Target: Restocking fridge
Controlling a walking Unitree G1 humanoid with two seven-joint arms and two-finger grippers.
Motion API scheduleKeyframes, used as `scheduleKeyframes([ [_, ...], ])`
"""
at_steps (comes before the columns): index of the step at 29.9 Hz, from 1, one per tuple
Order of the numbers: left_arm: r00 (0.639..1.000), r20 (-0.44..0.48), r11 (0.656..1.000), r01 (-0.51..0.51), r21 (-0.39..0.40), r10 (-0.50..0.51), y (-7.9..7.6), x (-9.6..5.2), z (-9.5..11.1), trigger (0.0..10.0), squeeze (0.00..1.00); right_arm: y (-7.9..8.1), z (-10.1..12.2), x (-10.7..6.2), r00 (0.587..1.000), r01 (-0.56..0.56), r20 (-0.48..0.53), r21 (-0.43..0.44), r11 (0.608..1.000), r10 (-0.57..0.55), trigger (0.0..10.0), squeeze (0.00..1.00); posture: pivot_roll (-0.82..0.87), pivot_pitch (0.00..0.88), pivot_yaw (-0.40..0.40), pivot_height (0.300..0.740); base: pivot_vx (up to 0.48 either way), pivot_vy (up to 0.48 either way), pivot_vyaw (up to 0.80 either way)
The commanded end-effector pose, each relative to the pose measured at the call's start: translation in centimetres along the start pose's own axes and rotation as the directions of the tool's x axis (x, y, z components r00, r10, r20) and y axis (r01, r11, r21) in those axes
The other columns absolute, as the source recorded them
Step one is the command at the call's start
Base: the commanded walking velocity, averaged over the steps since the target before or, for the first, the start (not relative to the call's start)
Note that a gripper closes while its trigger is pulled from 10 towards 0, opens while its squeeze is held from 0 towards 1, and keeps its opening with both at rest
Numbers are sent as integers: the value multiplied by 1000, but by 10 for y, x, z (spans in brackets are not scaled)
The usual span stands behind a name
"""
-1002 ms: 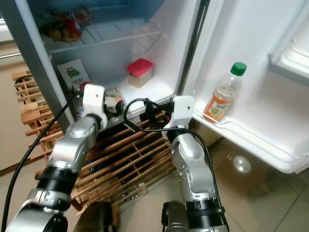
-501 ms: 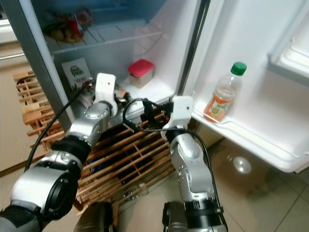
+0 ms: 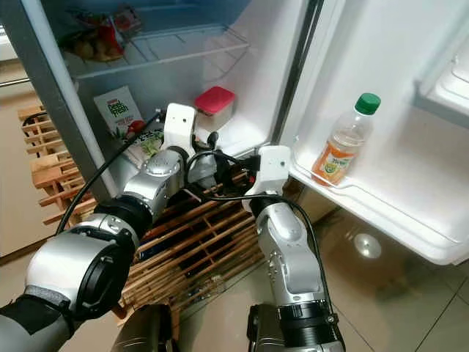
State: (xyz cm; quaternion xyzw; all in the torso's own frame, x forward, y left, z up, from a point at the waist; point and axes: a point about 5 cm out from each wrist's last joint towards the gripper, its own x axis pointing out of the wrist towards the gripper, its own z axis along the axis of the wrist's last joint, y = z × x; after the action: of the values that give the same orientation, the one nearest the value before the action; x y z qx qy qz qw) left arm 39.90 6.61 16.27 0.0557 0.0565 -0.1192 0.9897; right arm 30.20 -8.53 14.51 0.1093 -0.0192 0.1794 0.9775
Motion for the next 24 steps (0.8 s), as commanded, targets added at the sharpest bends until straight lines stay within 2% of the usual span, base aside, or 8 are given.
scheduleKeyframes([
  [1, 998, 54, 999, 32, 44, -34, 0, 2, 16, 10000, 0, -1, 6, -1, 1000, 11, 25, -19, 1000, -11, 10000, 0, -150, 0, -1, 652, 0, 0, 0],
  [8, 991, 115, 998, 61, 35, -65, 18, -8, 18, 10000, 0, -1, 1, -6, 1000, 13, 12, -14, 1000, -13, 10000, 0, -122, 0, -6, 652, 0, 0, 0],
  [15, 991, 115, 998, 61, 35, -65, 18, -8, 18, 10000, 0, -1, 1, -6, 1000, 13, 12, -14, 1000, -13, 10000, 0, -122, 0, -6, 652, 0, 0, 0],
  [16, 992, 113, 998, 49, 42, -54, 24, -13, 15, 10000, 0, -2, 0, -7, 1000, 13, 8, -13, 1000, -13, 10000, 0, -106, 0, -11, 652, 0, 0, 0],
  [17, 998, 50, 997, 23, 73, -27, 36, -22, 0, 10000, 0, -2, -2, -7, 1000, 9, 0, -8, 1000, -9, 10000, 0, -71, 0, -21, 652, 0, 0, 0],
  [18, 998, 50, 997, 23, 73, -27, 36, -22, 0, 10000, 0, -2, -2, -7, 1000, 9, 0, -8, 1000, -9, 10000, 0, -71, 0, -21, 652, 0, 0, 0],
  [19, 999, -52, 994, -3, 112, 9, 49, -34, -22, 10000, 0, -1, -5, -7, 1000, 3, -10, -3, 1000, -3, 10000, 0, -72, 0, -23, 652, 0, 0, 0],
  [24, 989, -143, 990, -1, 142, 22, 51, -36, -38, 10000, 0, -1, -4, -7, 1000, 0, -8, -3, 1000, 0, 10000, 0, -85, 0, -20, 652, 0, 0, 0],
])
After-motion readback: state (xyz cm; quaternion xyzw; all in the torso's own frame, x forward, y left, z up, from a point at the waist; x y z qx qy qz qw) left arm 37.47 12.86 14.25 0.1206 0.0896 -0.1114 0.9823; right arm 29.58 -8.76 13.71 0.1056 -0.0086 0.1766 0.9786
